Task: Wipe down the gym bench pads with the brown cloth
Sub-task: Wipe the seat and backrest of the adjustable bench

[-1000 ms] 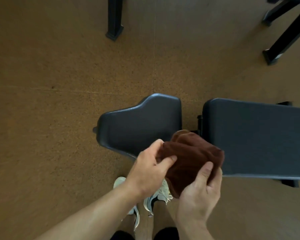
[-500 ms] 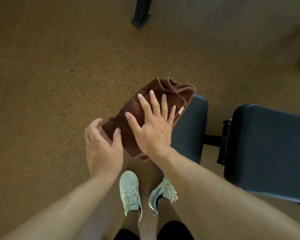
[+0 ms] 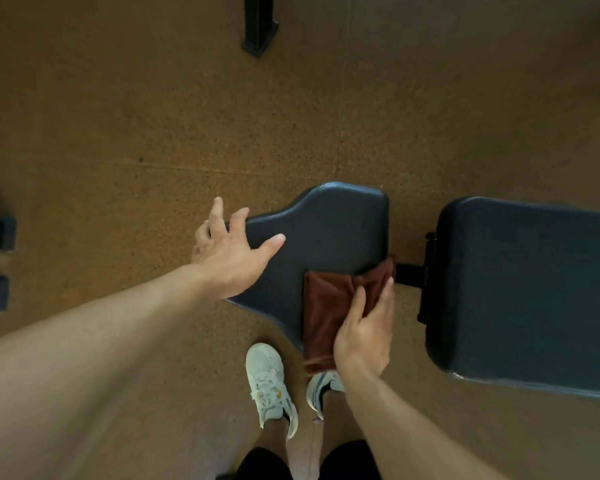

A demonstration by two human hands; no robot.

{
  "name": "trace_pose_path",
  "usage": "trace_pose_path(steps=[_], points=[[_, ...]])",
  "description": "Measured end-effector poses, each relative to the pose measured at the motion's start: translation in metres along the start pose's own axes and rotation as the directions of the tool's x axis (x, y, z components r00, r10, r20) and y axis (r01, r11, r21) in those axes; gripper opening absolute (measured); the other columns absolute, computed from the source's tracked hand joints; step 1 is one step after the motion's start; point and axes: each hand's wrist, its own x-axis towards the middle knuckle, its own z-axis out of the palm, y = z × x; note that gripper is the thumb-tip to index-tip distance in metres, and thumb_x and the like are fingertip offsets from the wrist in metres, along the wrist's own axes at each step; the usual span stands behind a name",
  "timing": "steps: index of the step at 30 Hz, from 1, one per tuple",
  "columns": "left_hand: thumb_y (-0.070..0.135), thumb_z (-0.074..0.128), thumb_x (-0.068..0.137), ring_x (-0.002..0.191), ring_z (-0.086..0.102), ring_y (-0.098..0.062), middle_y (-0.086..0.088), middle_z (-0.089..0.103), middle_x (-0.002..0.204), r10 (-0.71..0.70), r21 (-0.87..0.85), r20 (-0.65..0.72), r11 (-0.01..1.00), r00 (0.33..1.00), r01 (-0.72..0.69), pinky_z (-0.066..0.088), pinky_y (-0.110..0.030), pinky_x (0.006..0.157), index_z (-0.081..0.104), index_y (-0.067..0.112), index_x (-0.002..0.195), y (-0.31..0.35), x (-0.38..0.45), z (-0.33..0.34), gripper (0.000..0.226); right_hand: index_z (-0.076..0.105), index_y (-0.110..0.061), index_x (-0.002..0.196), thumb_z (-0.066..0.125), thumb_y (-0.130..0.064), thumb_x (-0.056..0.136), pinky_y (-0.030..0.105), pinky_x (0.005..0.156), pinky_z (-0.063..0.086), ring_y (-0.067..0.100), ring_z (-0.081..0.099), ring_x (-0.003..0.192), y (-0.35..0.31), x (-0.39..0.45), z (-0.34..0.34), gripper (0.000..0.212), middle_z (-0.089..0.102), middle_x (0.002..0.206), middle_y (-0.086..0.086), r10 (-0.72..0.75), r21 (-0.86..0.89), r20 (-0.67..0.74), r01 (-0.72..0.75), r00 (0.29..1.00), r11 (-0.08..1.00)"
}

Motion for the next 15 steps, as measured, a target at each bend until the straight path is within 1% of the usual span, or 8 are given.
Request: trace_pose_path(steps=[1,3,5,7,9,10,12,15], points=[[0.077,0.041,0.091,0.156,-0.005,-0.033,0.006,-0.023,0.168,-0.024,0.000,0.019,1.000,1.000,0.024,0.015,-0.056,0.124,0.011,0.035,0.161,0.002,0.001,-0.001,0.088,0.006,-0.041,0.166,0.021,-0.069,0.100,0.048,0.126,0.024,0.023,0.020,0.160,0.002,-0.013,0.005,0.073,0.014,0.176,-0.006,0.055,0.018,-0.023,-0.055,0.998,0.998],[0.079,0.038,0.090,0.156,-0.007,-0.033,0.007,-0.027,0.167,-0.055,0.011,0.041,0.998,0.998,0.055,0.015,-0.058,0.123,0.009,0.036,0.162,0.006,0.003,-0.003,0.088,0.007,-0.035,0.167,0.026,-0.062,0.104,0.047,0.129,0.010,0.023,0.006,0.163,-0.003,-0.031,0.017,0.072,0.006,0.177,-0.003,0.158,0.064,-0.033,-0.155,0.987,0.986],[0.079,0.034,0.091,0.156,-0.009,-0.032,0.008,-0.029,0.166,-0.060,0.019,0.057,0.998,0.997,0.059,0.014,-0.060,0.122,0.008,0.036,0.162,0.006,0.003,-0.004,0.087,0.000,-0.035,0.167,0.021,-0.066,0.101,0.048,0.130,-0.004,0.022,-0.011,0.163,-0.010,-0.042,0.028,0.076,-0.007,0.177,-0.003,0.171,0.030,-0.006,-0.170,0.985,0.985],[0.080,0.030,0.091,0.156,-0.012,-0.031,0.008,-0.031,0.165,-0.052,0.034,0.060,0.998,0.997,0.050,0.014,-0.060,0.122,0.006,0.036,0.162,0.002,0.003,-0.003,0.087,-0.009,-0.040,0.163,0.008,-0.075,0.098,0.047,0.130,-0.012,0.019,-0.023,0.160,-0.011,-0.055,0.039,0.077,-0.018,0.175,-0.006,0.032,-0.079,0.017,-0.031,0.999,0.996],[0.082,0.027,0.089,0.156,-0.012,-0.030,0.009,-0.032,0.165,-0.038,0.042,0.059,0.998,0.998,0.036,0.015,-0.060,0.122,0.005,0.036,0.162,0.000,0.004,-0.001,0.089,-0.006,-0.042,0.163,0.002,-0.076,0.098,0.045,0.130,-0.014,0.015,-0.027,0.159,-0.012,-0.067,0.051,0.073,-0.017,0.173,-0.011,-0.192,-0.157,0.038,0.195,0.981,0.968],[0.083,0.026,0.089,0.156,-0.012,-0.030,0.009,-0.032,0.165,-0.037,0.034,0.054,0.999,0.998,0.035,0.015,-0.060,0.123,0.005,0.036,0.162,0.000,0.005,0.000,0.089,0.001,-0.041,0.164,0.005,-0.073,0.101,0.044,0.130,-0.012,0.015,-0.023,0.160,-0.014,-0.071,0.057,0.071,-0.012,0.174,-0.011,-0.293,-0.172,0.048,0.297,0.955,0.939],[0.083,0.023,0.088,0.156,-0.011,-0.029,0.010,-0.030,0.166,-0.024,0.017,0.051,1.000,0.998,0.023,0.014,-0.060,0.122,0.007,0.037,0.162,-0.002,0.006,-0.001,0.089,0.017,-0.040,0.166,0.019,-0.059,0.108,0.046,0.131,-0.003,0.017,-0.010,0.163,-0.026,-0.076,0.072,0.061,0.004,0.175,-0.010,-0.417,-0.170,0.031,0.416,0.908,0.893],[0.083,0.017,0.087,0.156,-0.013,-0.027,0.010,-0.029,0.166,0.006,-0.012,0.096,1.000,0.995,-0.005,0.013,-0.061,0.122,0.010,0.039,0.161,-0.006,0.009,-0.005,0.087,0.025,-0.040,0.165,0.030,-0.038,0.108,0.045,0.131,0.005,0.015,-0.005,0.163,-0.044,-0.080,0.088,0.057,0.015,0.174,-0.009,-0.455,-0.150,-0.005,0.449,0.891,0.881]])
